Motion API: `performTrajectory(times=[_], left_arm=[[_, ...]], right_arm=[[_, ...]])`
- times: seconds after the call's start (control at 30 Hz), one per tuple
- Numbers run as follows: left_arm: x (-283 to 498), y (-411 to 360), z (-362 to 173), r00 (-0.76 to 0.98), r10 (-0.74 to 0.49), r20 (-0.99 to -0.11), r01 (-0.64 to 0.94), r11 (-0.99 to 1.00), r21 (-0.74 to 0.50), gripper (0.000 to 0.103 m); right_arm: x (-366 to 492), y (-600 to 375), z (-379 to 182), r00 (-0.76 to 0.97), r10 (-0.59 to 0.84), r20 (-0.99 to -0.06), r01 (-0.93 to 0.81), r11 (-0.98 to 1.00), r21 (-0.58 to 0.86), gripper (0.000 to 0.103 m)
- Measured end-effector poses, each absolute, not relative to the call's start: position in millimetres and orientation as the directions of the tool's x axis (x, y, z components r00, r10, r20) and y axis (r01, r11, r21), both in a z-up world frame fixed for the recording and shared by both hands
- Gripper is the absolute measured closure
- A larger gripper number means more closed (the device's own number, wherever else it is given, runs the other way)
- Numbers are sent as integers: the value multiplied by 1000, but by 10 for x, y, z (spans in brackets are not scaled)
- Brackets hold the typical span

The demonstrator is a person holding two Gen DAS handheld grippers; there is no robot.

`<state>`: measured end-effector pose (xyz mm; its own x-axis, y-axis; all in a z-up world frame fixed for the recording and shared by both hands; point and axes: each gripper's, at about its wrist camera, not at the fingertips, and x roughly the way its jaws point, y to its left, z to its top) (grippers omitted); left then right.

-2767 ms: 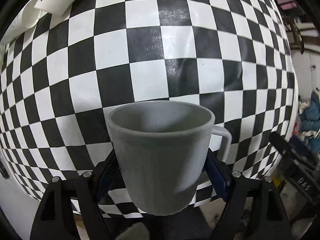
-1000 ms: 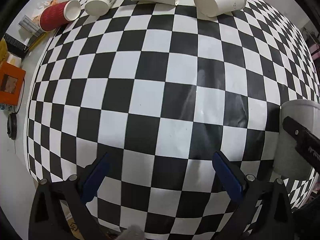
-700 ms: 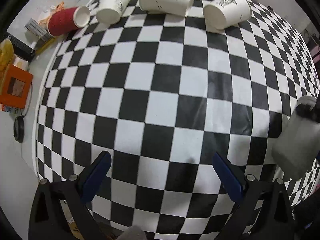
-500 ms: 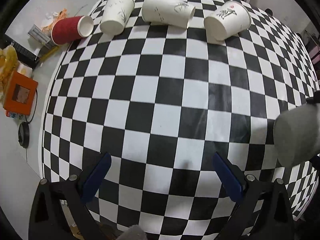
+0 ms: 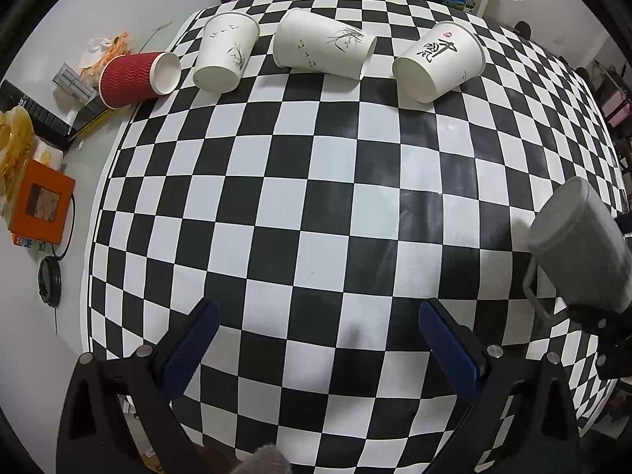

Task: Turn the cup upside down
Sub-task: 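Rotate the grey mug upside down in the right gripper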

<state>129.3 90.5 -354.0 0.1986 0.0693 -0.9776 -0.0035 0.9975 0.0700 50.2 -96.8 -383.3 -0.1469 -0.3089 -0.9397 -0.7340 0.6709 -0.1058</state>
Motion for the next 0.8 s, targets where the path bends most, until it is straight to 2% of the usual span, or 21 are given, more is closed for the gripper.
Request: performTrajectory(times=[0.13, 0.37, 0.5, 0.8], left_arm=[[1238, 787, -3518, 188, 70, -980, 1, 997, 72, 0], [1282, 776, -3612, 159, 59, -986, 3, 998, 60, 0], [1308, 802, -3623, 155, 61, -986, 4, 998, 62, 0], [1422, 829, -3650, 139, 65, -988, 10, 998, 67, 0]], right_arm=[[582, -1161, -3911, -221, -204, -954, -566, 823, -45, 19], [531, -1350, -4128, -301, -127, -945, -383, 924, -2, 18], [482, -1369, -4172, -373, -110, -921, -319, 947, 16, 17], [704, -1362, -4086, -357, -88, -930, -297, 955, 24, 17]])
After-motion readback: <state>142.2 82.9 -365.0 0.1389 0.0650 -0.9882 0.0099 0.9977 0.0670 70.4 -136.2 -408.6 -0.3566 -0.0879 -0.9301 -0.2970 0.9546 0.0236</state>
